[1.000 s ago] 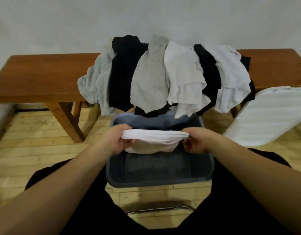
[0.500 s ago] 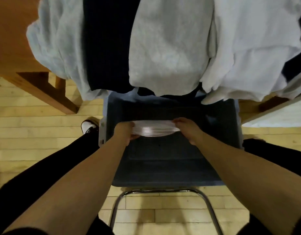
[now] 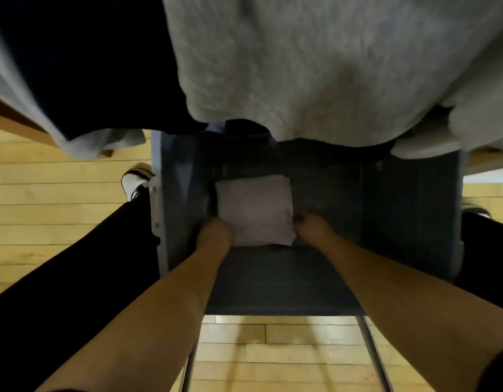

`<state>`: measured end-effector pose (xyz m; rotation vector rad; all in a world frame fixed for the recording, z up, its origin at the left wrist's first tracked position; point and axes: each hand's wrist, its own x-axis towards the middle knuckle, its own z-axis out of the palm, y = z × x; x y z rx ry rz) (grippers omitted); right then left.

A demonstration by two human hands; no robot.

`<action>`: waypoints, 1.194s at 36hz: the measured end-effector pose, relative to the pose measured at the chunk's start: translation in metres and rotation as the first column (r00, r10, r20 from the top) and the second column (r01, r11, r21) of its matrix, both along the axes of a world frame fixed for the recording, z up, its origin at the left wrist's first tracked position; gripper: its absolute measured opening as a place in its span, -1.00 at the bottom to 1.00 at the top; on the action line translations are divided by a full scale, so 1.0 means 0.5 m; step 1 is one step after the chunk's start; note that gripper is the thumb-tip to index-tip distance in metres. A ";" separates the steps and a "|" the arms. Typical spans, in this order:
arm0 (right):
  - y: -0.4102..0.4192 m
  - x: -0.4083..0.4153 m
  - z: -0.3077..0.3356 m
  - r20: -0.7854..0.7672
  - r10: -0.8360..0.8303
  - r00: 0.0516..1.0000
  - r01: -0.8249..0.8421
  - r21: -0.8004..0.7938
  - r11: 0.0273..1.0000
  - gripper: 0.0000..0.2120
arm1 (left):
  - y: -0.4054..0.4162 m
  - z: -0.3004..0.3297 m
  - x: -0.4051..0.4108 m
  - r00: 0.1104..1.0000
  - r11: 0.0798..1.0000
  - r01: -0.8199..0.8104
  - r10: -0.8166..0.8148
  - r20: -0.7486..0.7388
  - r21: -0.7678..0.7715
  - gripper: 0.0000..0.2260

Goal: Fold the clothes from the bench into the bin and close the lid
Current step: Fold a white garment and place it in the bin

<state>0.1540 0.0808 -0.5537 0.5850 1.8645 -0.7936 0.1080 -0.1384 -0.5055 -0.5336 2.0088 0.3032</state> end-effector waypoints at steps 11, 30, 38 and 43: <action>-0.019 -0.046 -0.028 0.136 0.177 0.975 -0.159 -0.135 0.978 -0.47 | 0.013 -0.083 -0.022 0.785 0.814 0.535 -0.578 0.222 0.227 -0.47; -0.021 -0.061 0.090 0.077 0.243 0.967 -0.238 -0.069 0.969 -0.51 | 0.027 -0.019 -0.039 0.752 0.779 0.619 -0.625 0.209 0.104 -0.57; 0.023 -0.071 0.328 -0.156 0.296 0.942 -0.290 0.060 0.955 -0.67 | 0.060 0.175 -0.063 0.884 0.871 0.465 -0.467 -0.029 0.158 -0.65; 0.028 -0.058 0.442 -0.227 0.331 0.916 -0.321 0.078 0.944 -0.69 | 0.087 0.296 -0.052 0.894 0.875 0.433 -0.386 -0.225 0.216 -0.67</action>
